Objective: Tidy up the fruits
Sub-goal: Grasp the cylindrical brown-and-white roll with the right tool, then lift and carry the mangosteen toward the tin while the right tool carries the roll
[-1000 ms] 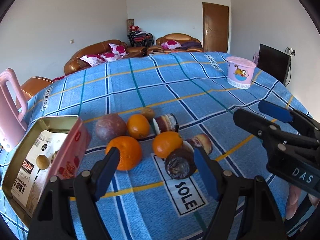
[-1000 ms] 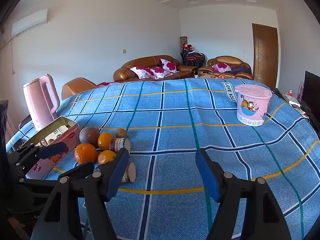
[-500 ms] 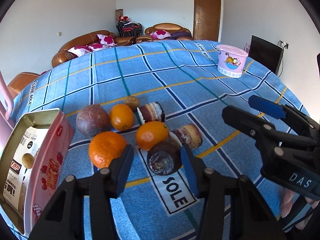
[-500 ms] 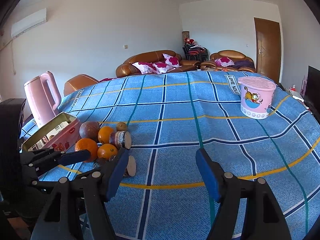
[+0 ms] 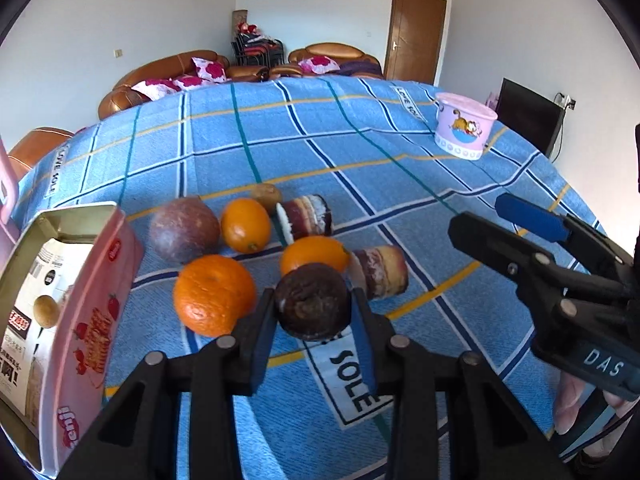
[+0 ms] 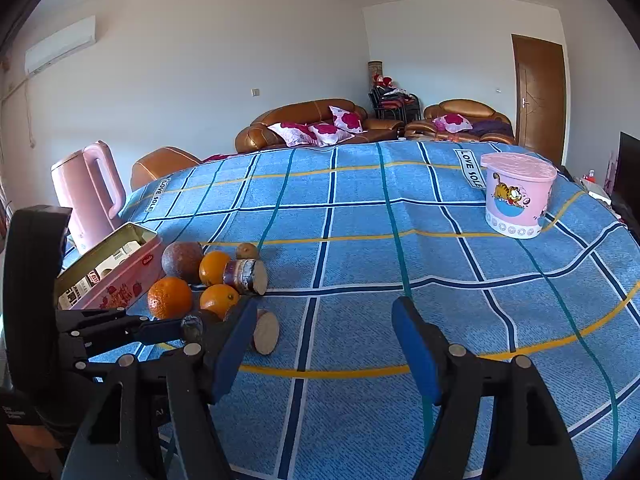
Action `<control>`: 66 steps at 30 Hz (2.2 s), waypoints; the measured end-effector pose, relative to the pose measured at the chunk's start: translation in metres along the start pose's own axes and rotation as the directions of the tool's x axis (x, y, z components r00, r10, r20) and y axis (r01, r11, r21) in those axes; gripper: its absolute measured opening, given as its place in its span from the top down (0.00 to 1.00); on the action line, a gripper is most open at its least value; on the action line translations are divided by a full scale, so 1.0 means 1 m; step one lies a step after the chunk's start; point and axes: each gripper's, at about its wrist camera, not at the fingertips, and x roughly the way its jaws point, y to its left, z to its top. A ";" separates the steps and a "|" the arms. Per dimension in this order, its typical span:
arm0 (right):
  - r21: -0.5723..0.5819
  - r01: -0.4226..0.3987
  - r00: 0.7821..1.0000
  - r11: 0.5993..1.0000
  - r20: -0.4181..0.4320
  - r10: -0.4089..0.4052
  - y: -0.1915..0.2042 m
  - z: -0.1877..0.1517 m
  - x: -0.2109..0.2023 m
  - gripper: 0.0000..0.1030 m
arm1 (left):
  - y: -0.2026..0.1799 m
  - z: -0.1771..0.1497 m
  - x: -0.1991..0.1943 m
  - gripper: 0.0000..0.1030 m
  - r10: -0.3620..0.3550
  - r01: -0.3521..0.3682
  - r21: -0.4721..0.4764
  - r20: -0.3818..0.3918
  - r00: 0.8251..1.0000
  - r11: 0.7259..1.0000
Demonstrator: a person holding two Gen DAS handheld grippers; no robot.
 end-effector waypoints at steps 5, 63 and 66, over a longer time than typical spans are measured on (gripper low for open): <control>-0.009 -0.023 1.000 1.000 0.008 0.023 0.010 0.009 0.000 0.31 | 0.019 -0.002 -0.017 0.63 0.056 -0.051 -0.057 0.090 0.994 0.997; -0.176 -0.096 0.995 0.980 0.008 0.099 0.053 0.008 0.009 0.58 | 0.056 -0.020 -0.073 0.63 0.226 -0.177 -0.171 0.331 0.916 0.969; -0.182 -0.092 0.994 0.979 0.035 0.100 0.054 0.007 0.004 0.58 | 0.055 -0.021 -0.074 0.63 0.230 -0.181 -0.169 0.340 0.912 0.969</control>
